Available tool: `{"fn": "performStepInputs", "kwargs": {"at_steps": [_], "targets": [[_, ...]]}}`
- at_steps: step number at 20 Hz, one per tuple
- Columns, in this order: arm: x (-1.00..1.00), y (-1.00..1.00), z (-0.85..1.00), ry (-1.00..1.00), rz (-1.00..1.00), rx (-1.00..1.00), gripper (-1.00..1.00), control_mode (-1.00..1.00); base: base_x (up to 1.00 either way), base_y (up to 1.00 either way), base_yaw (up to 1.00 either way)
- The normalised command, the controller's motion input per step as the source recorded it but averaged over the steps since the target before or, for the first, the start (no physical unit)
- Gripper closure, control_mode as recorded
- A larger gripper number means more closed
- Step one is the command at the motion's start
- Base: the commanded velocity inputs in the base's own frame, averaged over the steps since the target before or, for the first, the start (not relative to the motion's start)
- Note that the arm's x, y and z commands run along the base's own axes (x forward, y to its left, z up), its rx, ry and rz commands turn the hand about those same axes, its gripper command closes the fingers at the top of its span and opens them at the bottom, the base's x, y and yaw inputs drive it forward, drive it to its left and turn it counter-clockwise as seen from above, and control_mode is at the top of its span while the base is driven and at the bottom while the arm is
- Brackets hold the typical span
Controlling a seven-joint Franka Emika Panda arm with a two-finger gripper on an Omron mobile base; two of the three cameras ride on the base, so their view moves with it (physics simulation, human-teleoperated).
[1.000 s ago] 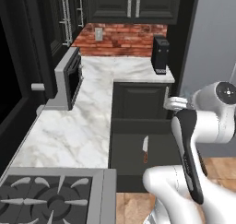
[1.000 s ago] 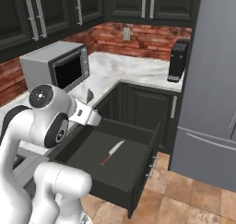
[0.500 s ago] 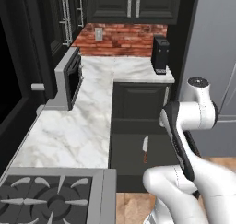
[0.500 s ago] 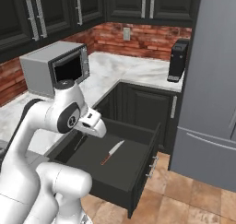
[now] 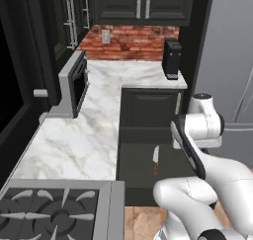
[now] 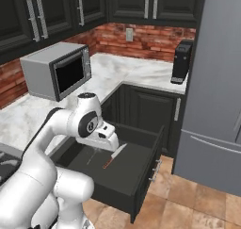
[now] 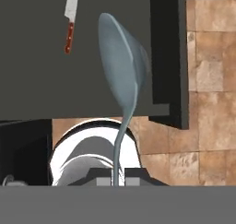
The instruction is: Pick up the metallic utensils from the counter and place them in the open drawer. Make sure not to pick up any wooden utensils.
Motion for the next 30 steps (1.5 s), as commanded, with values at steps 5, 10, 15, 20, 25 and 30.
{"fn": "performStepInputs", "kwargs": {"at_steps": [5, 10, 15, 20, 25, 30], "targets": [[0.46, -0.02, -0.64, 0.19, 0.00, 0.00, 1.00, -1.00, 0.00, 0.00, 0.00], [0.62, 0.00, -0.34, -0.02, 0.02, 0.00, 1.00, -1.00, 0.00, 0.00, 0.00], [0.53, -0.04, -0.43, -0.02, 0.04, 0.02, 1.00, -1.00, 0.00, 0.00, 0.00], [0.29, -0.05, -0.55, -0.04, 0.05, 0.00, 1.00, -1.00, 0.00, 0.00, 0.00], [0.25, -0.11, -0.39, 0.00, 0.02, 0.00, 1.00, -1.00, 0.00, 0.00, 0.00], [0.34, -0.12, -0.32, 0.00, 0.02, 0.00, 1.00, -1.00, 0.00, 0.00, 0.00]]}}
